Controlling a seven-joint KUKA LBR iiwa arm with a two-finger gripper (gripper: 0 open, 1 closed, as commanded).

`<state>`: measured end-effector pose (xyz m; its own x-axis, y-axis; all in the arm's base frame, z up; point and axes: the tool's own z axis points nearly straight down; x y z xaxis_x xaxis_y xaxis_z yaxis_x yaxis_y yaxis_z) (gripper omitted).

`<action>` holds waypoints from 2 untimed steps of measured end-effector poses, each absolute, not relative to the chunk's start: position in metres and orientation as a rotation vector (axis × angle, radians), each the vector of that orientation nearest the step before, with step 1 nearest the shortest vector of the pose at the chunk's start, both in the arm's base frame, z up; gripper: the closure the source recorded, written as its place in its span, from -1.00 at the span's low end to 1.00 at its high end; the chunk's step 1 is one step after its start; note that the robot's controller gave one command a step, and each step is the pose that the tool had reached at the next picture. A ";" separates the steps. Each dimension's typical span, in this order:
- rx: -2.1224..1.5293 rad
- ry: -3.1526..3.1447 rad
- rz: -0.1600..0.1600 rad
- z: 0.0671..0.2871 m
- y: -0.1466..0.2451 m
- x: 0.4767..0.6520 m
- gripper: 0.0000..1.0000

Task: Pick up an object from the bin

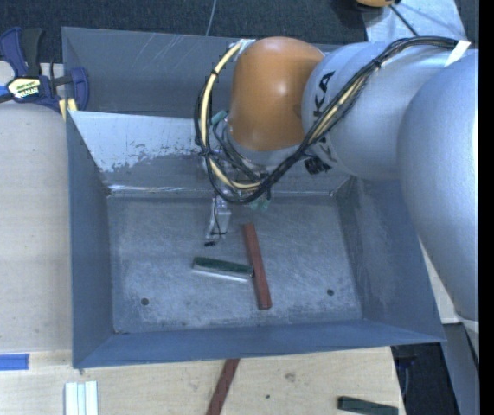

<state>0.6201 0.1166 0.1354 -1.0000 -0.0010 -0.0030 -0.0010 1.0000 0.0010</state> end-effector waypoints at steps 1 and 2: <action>-0.138 3.131 0.004 0.116 0.094 0.610 -1.00; -0.332 3.120 -0.002 0.091 0.077 0.548 -1.00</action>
Offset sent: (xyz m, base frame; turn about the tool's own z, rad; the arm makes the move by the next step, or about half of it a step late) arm -0.1289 -0.0375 -0.0615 -0.3096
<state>0.5484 0.0767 0.0912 -0.9775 -0.2107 -0.0036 -0.2107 0.9775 -0.0016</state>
